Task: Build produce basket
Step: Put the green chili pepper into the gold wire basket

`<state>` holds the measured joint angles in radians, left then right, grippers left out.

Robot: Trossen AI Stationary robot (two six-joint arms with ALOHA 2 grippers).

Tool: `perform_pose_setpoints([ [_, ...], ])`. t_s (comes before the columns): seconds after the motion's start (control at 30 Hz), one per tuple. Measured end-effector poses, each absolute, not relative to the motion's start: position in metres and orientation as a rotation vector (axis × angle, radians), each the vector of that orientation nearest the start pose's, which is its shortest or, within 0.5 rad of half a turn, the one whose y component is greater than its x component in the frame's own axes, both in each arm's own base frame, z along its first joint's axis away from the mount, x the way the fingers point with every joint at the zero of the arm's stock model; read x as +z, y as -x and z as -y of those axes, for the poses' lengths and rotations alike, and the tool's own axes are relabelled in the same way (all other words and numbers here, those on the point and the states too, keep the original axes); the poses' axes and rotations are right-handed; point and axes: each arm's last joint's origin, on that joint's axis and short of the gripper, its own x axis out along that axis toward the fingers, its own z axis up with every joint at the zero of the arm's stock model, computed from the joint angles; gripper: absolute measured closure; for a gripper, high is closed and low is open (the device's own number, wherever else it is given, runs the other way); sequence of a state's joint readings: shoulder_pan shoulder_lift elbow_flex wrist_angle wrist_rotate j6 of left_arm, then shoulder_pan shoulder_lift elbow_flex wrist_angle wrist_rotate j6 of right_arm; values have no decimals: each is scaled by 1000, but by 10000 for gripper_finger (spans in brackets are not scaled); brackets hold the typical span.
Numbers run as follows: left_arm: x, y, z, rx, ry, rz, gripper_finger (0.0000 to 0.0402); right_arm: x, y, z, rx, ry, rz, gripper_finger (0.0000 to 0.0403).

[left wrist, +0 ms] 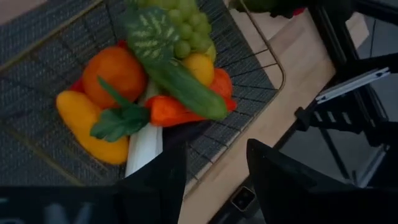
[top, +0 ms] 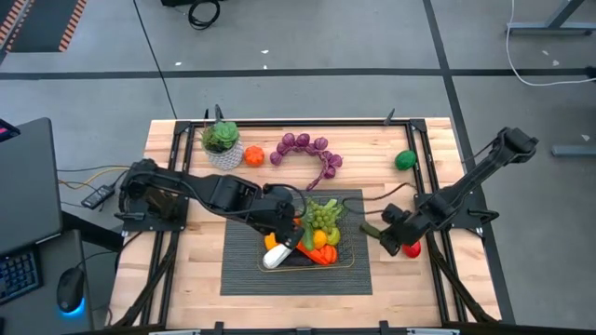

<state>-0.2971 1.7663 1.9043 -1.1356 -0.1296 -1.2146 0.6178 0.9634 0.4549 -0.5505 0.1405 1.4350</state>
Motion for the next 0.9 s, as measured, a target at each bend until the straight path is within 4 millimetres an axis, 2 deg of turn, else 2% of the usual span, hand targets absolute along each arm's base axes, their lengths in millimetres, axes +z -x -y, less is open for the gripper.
perform_pose_setpoints([
  [0.27, 360, -338, 91, 569, 809, -1054, 230, 198, -123, -76, -295, -957, -780, 332],
  [0.57, 334, -357, 92, 550, 646, -1129, 230, 221, -122, -70, -220, -947, -506, 329],
  [0.77, 305, -358, 85, 550, 380, -1382, 230, 240, -133, -77, -101, -946, -323, 328],
  [0.9, 297, -355, 76, 525, 240, -1502, 230, 249, -142, -83, -34, -942, -239, 328],
])
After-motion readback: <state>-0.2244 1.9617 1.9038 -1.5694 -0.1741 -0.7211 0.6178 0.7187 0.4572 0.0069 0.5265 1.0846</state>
